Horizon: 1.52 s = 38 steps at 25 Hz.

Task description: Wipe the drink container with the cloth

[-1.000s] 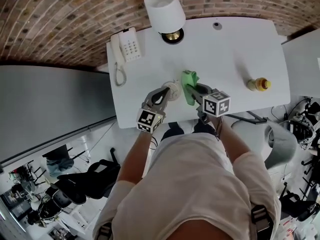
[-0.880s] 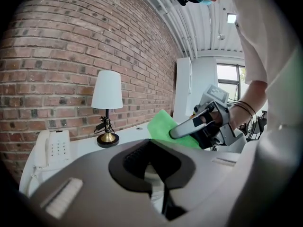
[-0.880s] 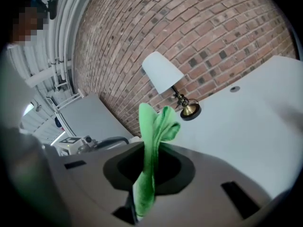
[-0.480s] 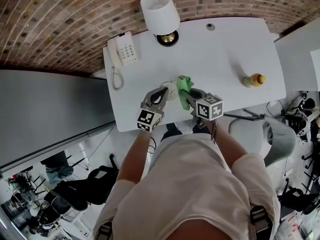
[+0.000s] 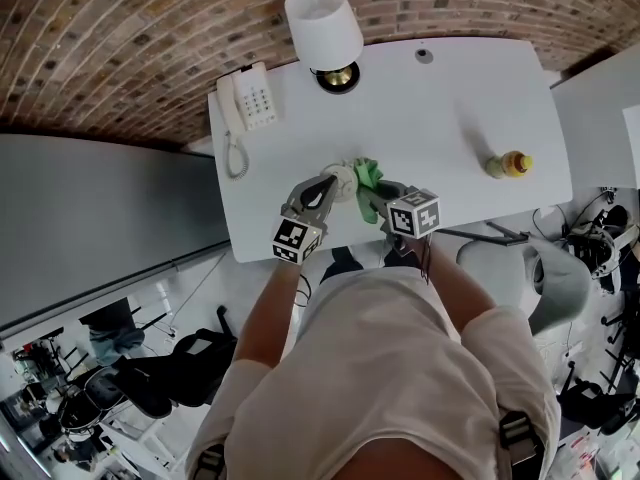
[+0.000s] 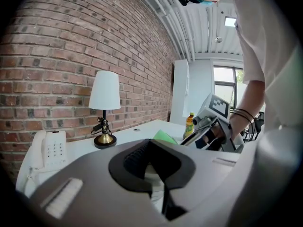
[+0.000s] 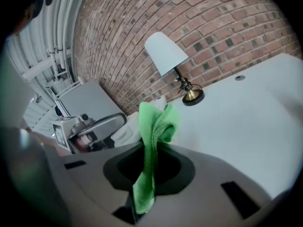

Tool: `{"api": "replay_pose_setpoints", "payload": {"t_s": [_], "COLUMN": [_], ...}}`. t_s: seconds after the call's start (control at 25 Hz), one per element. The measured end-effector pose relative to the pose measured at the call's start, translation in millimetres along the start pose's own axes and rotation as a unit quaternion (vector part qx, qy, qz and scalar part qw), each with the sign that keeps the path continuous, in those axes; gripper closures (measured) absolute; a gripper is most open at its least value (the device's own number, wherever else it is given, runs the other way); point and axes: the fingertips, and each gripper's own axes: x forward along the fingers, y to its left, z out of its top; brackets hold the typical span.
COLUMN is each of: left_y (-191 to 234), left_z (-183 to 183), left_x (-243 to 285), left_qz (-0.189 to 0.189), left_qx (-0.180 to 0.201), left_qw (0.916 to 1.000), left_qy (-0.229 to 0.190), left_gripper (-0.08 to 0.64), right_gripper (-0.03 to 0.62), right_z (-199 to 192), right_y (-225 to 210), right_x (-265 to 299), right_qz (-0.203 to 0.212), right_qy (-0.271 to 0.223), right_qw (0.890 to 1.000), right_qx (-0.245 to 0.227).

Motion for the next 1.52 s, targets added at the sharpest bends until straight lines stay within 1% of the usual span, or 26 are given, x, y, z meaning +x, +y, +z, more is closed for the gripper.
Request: {"api": "replay_pose_setpoints", "payload": {"t_s": [0.24, 0.6, 0.88, 1.16, 1.32, 1.4, 1.52], "left_y": [1.1, -0.3, 0.2, 1.7, 3.5, 4.6, 5.2], "left_z": [-1.6, 0.6, 1.2, 0.6, 0.4, -0.5, -0.1], "left_x": [1.3, 0.7, 1.4, -0.4, -0.8, -1.9, -3.0], "left_qz": [0.001, 0.005, 0.008, 0.010, 0.007, 0.001, -0.007], "left_qx": [-0.001, -0.008, -0.011, -0.017, -0.015, -0.016, -0.016], "left_qw": [1.0000, 0.9999, 0.9999, 0.9998, 0.9998, 0.9998, 0.9997], "left_qy": [-0.001, -0.007, -0.007, -0.007, -0.010, -0.013, -0.018], "left_gripper": [0.554, 0.554, 0.554, 0.554, 0.554, 0.554, 0.554], "right_gripper": [0.550, 0.549, 0.549, 0.549, 0.549, 0.549, 0.549], "right_z": [-12.7, -43.9, -65.7, -78.5, -75.7, -71.4, -61.4], "right_y": [-9.5, -28.2, -47.4, -60.7, -65.1, -64.4, -58.9], "right_x": [10.4, 29.6, 48.5, 63.7, 65.1, 60.4, 48.9], "right_qz": [0.005, -0.001, -0.010, -0.025, -0.039, -0.057, -0.086], "right_qy": [0.024, 0.091, 0.149, 0.200, 0.200, 0.187, 0.152], "right_qw": [1.000, 0.996, 0.988, 0.978, 0.977, 0.979, 0.984], "right_qx": [-0.006, -0.017, -0.029, -0.061, -0.065, -0.056, -0.025]}}
